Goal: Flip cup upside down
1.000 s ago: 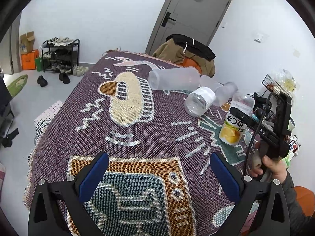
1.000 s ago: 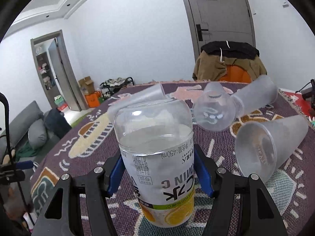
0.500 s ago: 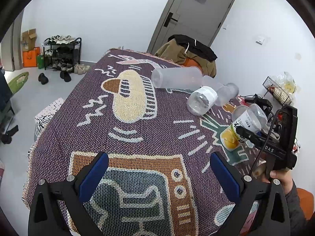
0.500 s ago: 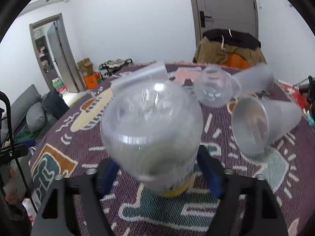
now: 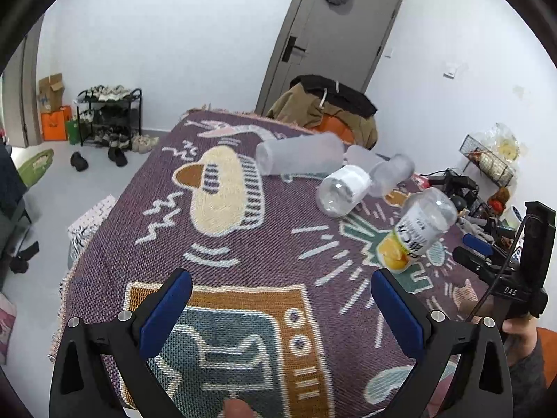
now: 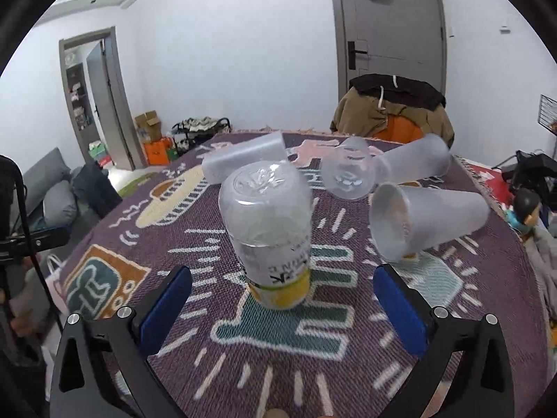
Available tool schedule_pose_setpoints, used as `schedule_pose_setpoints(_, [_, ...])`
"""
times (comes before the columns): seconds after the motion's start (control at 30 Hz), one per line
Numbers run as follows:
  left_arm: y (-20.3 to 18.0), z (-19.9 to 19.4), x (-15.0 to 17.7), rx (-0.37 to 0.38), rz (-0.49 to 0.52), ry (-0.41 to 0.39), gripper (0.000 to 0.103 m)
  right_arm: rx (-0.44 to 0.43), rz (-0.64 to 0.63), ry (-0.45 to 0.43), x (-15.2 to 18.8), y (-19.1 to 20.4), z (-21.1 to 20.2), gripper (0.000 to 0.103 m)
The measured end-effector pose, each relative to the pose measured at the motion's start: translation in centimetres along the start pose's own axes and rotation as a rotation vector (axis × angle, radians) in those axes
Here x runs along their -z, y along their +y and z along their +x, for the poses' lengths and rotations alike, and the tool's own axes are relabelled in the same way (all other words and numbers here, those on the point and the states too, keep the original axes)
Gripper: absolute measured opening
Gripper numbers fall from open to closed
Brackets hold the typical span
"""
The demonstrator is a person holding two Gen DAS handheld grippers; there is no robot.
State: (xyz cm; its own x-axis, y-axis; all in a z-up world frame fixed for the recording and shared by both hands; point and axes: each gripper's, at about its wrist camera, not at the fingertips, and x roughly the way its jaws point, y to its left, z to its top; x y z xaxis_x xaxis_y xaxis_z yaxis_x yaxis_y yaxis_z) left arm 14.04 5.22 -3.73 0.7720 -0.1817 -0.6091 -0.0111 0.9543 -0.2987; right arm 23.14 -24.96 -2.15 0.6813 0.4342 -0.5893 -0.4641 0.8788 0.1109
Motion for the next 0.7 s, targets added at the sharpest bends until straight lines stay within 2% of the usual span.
schedule_pose_setpoints(0.3, [-2.9,-3.8,0.0,0.027,0.071,-0.118,0.103,-0.037,0.044,-0.046,0.8,-1.0,-5.3,0.103])
schedule_pose_setpoints(0.43, [-3.9,-5.3,0.3,0.029,0.097,-0.174,0.103,-0.037,0.009,-0.069,1.8,-0.6,-7.2,0.103])
schedule_pose_setpoints(0.7, [-6.4,-7.2,1.4,0.038,0.173,-0.226,0.103,-0.053,-0.01,-0.09,3.4,-0.6,-10.0,0.103])
